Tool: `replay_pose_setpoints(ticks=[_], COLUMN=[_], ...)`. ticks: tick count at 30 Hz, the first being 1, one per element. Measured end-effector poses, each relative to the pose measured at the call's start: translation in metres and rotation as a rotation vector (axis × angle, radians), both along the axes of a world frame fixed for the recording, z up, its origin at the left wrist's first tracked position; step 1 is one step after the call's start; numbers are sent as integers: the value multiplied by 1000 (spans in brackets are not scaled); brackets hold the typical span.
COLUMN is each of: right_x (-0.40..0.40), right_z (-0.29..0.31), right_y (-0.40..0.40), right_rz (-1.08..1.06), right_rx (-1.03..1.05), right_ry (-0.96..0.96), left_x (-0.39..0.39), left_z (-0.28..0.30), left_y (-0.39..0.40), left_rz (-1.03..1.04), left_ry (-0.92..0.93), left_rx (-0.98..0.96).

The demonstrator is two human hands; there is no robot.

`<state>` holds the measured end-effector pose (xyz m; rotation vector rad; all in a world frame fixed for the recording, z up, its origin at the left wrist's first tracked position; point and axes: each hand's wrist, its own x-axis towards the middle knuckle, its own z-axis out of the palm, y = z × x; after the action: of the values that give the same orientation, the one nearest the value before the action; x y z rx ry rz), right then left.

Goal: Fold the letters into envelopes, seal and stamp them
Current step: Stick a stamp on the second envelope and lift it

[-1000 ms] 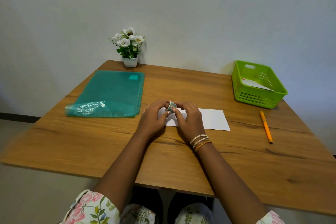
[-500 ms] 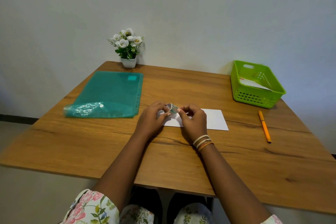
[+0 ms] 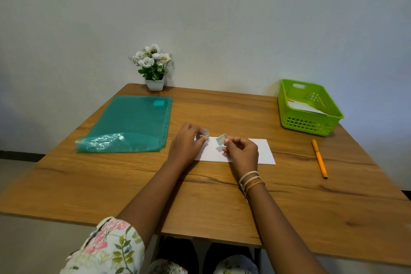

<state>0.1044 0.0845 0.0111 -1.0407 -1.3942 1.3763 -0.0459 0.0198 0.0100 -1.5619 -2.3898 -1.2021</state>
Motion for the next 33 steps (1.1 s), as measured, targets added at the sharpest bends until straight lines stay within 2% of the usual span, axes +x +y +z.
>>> replay_pose_setpoints(ticks=[5,11,14,16,18,22,23,27,29,31,33], right_x=[3,3,4,6,8,13,14,20,22,27,34], right_z=[-3,-3,0,3,6,10,10,11,12,8,4], right_y=[-2,1,4,5,5,6,6,6,9,16,26], right_rz=[-5,-44,-45,-37,-35,-42,-38,3,7,-52,-126], right_rx=[51,-55,-107,-153,-213,-310,-323,-359,-378,-333,-188], right_ry=[-66,43,106,167,248,413,441,499,468,315,116], left_x=[-4,1,5,12,25,49,54,62,62,61,61], left_z=[6,2,-1,1,3,11,13,16,17,21,26], left_y=[26,34,31,29,29,34,35,40,42,43,43], left_rz=[17,48,52,38,22,-100,-107,-69,-75,-78,-79], left_ry=[39,-6,98,97,-37,-667,-754,-851,-813,-700,-577], left_rx=[-47,-50,26,132,223,205,178,192,180,126,53])
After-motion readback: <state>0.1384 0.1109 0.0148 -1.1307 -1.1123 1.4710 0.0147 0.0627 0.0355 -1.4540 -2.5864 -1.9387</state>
